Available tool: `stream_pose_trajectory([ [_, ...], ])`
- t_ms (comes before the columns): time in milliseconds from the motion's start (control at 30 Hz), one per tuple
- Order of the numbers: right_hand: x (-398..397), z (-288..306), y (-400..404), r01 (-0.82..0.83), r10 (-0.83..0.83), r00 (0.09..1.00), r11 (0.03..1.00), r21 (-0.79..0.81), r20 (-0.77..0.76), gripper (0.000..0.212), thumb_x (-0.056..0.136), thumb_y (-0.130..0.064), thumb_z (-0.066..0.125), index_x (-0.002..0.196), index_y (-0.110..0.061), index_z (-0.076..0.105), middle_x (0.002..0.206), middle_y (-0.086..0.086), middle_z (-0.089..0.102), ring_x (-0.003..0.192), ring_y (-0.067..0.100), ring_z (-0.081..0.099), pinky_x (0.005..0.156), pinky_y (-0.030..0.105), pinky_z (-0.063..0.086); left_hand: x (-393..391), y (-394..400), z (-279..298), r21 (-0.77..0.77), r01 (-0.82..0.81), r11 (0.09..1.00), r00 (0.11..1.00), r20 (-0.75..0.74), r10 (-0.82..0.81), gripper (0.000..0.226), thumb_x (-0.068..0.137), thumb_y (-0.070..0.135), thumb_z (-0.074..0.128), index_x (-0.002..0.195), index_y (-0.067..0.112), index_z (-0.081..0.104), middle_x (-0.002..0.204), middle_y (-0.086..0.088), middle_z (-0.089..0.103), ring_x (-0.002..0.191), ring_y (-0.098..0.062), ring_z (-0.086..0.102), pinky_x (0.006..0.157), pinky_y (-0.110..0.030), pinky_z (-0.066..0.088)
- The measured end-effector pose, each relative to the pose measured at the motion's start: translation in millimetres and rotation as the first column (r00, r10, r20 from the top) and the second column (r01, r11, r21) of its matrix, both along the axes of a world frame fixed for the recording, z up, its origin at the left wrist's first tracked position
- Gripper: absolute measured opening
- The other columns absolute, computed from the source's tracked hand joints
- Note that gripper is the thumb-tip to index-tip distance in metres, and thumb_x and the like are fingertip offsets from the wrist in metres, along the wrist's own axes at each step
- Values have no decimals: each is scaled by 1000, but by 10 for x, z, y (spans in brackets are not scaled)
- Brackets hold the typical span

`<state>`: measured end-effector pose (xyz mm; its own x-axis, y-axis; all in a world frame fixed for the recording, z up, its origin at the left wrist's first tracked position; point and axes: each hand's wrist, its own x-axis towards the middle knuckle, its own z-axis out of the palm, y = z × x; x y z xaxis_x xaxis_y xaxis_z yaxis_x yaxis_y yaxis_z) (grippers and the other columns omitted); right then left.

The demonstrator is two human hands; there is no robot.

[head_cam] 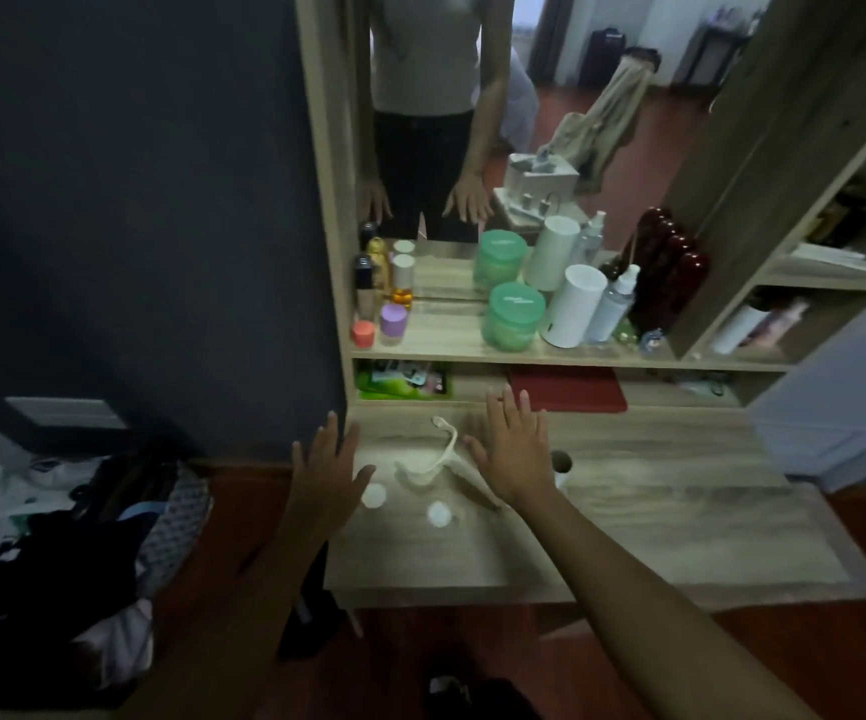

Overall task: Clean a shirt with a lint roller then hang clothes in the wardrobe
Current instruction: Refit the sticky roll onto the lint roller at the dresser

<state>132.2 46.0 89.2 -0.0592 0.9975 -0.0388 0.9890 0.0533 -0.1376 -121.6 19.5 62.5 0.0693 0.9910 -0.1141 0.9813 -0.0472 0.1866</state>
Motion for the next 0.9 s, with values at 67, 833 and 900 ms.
stream_pose_trajectory([
  [67,298,-87,3,27,-27,1000,998,-58,14,73,95,-54,37,153,-18,11,163,8,0,149,31,-5,118,54,5,164,67,-175,-5,-12,1000,1000,-9,12,59,88,48,53,133,10,53,137,-23,51,121,-37,52,88,-66,44],
  [833,702,-244,281,8,-161,582,981,-193,-797,16,86,-10,67,96,-23,71,102,-6,66,96,14,63,80,25,54,817,101,-500,-279,-466,839,554,648,523,42,87,23,68,127,14,57,113,-11,59,104,-27,58,88,-35,45],
  [900,590,-178,282,-34,-235,412,962,-273,-880,19,87,-7,67,96,-24,69,107,2,66,95,20,65,72,34,60,915,196,-261,-364,-468,805,311,785,535,29,86,25,69,114,18,64,105,-5,66,99,-23,63,86,-36,48],
])
